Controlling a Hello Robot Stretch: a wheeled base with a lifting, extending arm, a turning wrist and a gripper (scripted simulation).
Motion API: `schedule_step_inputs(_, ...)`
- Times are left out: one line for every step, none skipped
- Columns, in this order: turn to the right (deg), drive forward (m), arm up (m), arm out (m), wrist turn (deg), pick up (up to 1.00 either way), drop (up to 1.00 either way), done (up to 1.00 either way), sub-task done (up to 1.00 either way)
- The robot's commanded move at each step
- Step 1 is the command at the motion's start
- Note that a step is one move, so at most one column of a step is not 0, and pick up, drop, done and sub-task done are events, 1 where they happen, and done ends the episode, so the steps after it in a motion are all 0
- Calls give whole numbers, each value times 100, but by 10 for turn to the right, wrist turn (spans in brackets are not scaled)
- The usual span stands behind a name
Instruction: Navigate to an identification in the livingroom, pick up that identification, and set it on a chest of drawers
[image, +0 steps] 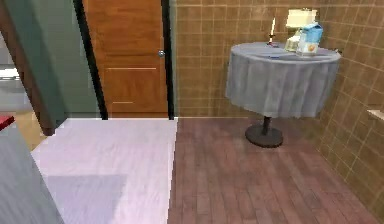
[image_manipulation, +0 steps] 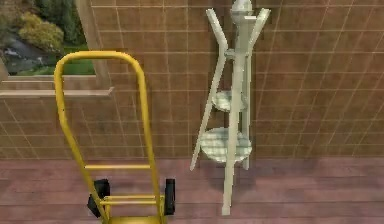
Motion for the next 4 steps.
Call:
schedule_step_inputs(0,85,0,0,0,0,0,0,0)
schedule_step_inputs(240,0,0,0,0,0,0,0,0)
schedule_step_inputs(0,25,0,0,0,0,0,0,0)
schedule_step_inputs(-450,0,0,0,0,0,0,0,0)
